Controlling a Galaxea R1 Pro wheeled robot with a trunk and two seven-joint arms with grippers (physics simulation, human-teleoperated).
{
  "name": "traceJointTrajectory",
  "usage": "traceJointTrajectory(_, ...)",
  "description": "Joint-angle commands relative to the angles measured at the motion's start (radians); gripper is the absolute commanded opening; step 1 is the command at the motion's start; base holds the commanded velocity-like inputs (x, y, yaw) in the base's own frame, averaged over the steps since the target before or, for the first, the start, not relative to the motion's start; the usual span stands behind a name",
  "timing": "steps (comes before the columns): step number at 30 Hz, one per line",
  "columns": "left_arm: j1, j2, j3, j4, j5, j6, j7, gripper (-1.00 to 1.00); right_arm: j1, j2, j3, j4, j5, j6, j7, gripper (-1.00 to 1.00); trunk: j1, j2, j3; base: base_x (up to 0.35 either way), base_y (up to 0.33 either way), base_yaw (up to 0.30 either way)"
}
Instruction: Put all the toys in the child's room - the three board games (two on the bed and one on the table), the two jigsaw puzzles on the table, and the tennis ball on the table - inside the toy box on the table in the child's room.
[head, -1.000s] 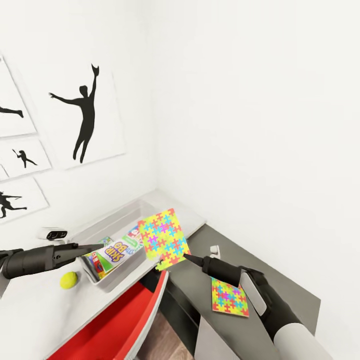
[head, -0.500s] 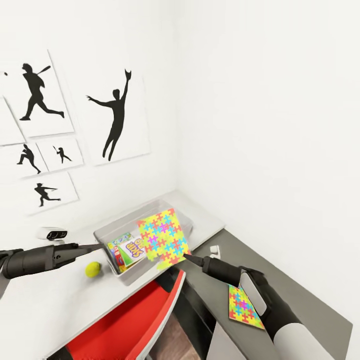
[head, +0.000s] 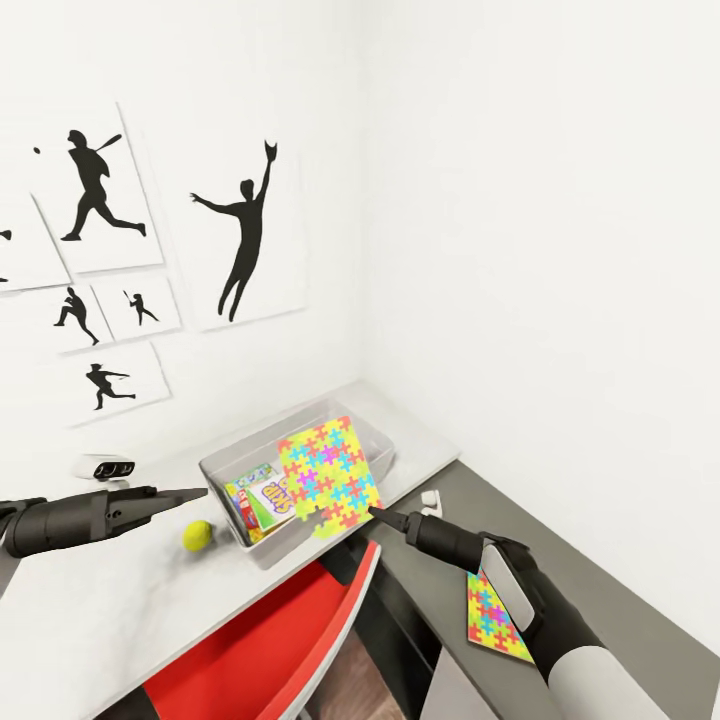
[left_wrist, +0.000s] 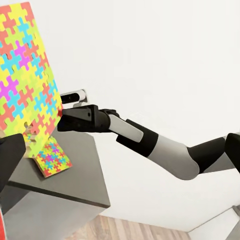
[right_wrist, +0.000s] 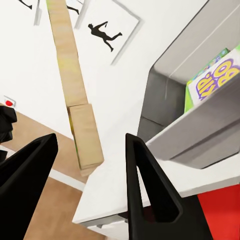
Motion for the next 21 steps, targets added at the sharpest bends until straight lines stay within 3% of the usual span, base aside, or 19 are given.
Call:
traceJointTrajectory(1,-0.001,0.000,0.000,0.000,-0.001,0.011,-0.004,1.00,-0.001,-0.001,0.003,0.000,-0.009,0.007,-0.002,-1.00,0.001,-0.002,-0.002,0.000,0.102,0.000)
traceJointTrajectory(9,-0.001,0.000,0.000,0.000,-0.001,0.011,-0.004,1.00,-0.001,0.000,0.006,-0.001,-0.009,0.006,-0.003,-1.00,0.001,-0.002,-0.001,0.000,0.188,0.089)
traceJointTrajectory(13,-0.001,0.000,0.000,0.000,-0.001,0.011,-0.004,1.00,-0.001,0.000,0.005,-0.001,-0.009,0.006,-0.003,-1.00,0.001,-0.002,-0.001,0.000,0.044,0.183)
traceJointTrajectory(21,-0.001,0.000,0.000,0.000,-0.001,0.011,-0.004,1.00,-0.001,-0.001,0.002,-0.001,-0.009,0.006,-0.002,-1.00,0.001,-0.002,0.000,0.000,0.006,0.028)
